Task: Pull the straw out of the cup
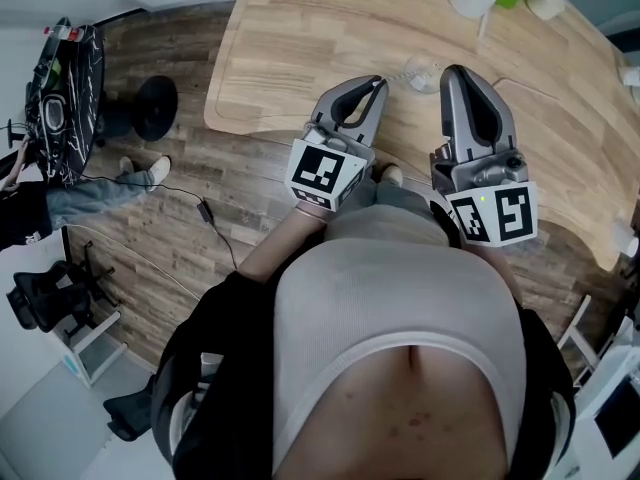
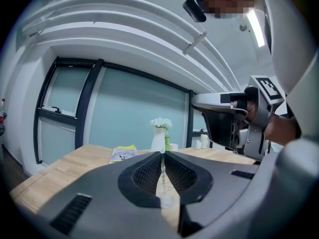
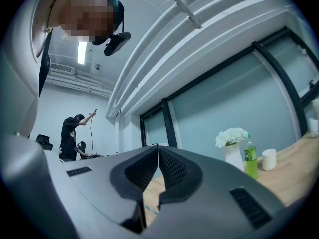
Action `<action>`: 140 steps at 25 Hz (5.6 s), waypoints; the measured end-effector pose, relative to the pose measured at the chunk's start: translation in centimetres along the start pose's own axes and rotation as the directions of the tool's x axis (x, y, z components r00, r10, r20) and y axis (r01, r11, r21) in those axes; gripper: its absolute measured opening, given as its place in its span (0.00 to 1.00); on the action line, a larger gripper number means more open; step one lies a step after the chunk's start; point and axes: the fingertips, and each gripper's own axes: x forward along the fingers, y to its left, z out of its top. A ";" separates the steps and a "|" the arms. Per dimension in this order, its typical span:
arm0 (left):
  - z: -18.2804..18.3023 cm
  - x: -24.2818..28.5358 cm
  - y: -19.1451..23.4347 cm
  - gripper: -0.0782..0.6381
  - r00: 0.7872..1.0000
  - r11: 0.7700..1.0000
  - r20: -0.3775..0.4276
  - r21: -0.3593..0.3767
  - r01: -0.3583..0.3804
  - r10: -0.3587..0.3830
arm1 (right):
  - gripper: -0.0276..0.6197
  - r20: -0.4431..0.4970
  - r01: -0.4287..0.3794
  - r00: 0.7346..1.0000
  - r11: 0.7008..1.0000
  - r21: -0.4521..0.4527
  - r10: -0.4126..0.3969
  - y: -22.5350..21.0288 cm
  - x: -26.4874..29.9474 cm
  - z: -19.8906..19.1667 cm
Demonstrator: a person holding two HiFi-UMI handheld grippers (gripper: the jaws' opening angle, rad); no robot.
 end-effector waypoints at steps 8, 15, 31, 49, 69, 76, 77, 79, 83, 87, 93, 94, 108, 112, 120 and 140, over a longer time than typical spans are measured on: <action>0.2 -0.6 0.1 0.15 1.000 1.000 0.008 -0.014 -0.015 0.015 | 0.09 0.008 -0.009 1.000 1.000 0.000 0.009 0.3 -0.3 0.2; 0.4 -1.1 0.1 0.15 1.000 1.000 0.014 -0.014 -0.022 0.022 | 0.09 0.014 -0.020 1.000 1.000 -0.002 0.020 0.7 -0.3 0.3; 0.7 -1.8 0.0 0.15 0.999 0.999 0.015 -0.021 -0.039 0.039 | 0.09 0.018 -0.042 0.999 0.999 0.007 0.042 1.2 0.0 0.4; 1.4 -2.3 -0.8 0.15 0.996 0.997 0.013 0.004 -0.083 0.083 | 0.09 0.027 -0.079 0.997 0.997 0.020 0.078 1.1 -1.0 0.7; 1.4 -3.1 -1.0 0.15 0.994 0.993 0.006 -0.053 -0.105 0.106 | 0.09 0.030 -0.047 0.998 0.999 -0.007 0.047 0.3 -2.1 1.1; 2.0 -3.5 -1.0 0.15 0.997 0.996 0.004 -0.047 -0.073 0.073 | 0.09 0.043 -0.002 0.999 1.000 -0.019 0.003 0.7 -2.8 1.7; 2.0 -3.6 -0.9 0.15 0.997 0.996 0.004 -0.047 -0.071 0.072 | 0.09 0.043 0.001 0.999 1.000 -0.020 0.000 0.8 -2.8 1.7; 2.0 -3.7 -1.0 0.15 0.998 0.997 0.003 -0.048 -0.067 0.067 | 0.09 0.043 0.006 0.999 1.000 -0.021 -0.005 1.0 -2.9 1.7; 2.0 -4.1 -1.1 0.15 0.998 0.997 0.004 -0.048 -0.062 0.062 | 0.09 0.043 0.016 0.999 1.000 -0.020 -0.015 1.1 -3.2 1.7; 2.1 -4.2 -1.2 0.15 0.998 0.998 0.006 -0.045 -0.055 0.055 | 0.09 0.042 0.022 0.999 1.000 -0.022 -0.021 1.2 -3.3 1.8; 2.4 -4.7 -1.3 0.15 0.999 0.998 0.008 -0.037 -0.050 0.051 | 0.09 0.051 0.020 0.999 0.999 -0.029 -0.018 2.0 -3.4 2.2; 2.4 -4.8 -1.3 0.15 0.999 0.998 0.007 -0.036 -0.049 0.050 | 0.09 0.052 0.023 0.998 0.999 -0.029 -0.021 2.1 -3.5 2.2; 2.8 -6.0 -1.2 0.15 0.999 0.999 0.012 -0.029 -0.038 0.039 | 0.09 0.066 0.036 0.997 0.999 -0.041 -0.033 3.2 -3.9 2.7; 2.9 -6.2 -1.1 0.15 0.999 0.999 0.012 -0.031 -0.038 0.039 | 0.09 0.066 0.037 0.997 0.998 -0.043 -0.034 3.5 -3.9 2.8; 3.3 -6.9 -0.7 0.15 0.999 0.998 0.015 -0.032 -0.052 0.052 | 0.09 0.070 0.041 0.997 0.998 -0.047 -0.037 4.2 -4.2 3.0; 5.6 -11.5 -1.8 0.15 0.996 1.000 0.079 -0.010 -0.029 0.030 | 0.09 0.058 0.071 0.996 0.997 -0.042 -0.069 8.3 -6.6 1.6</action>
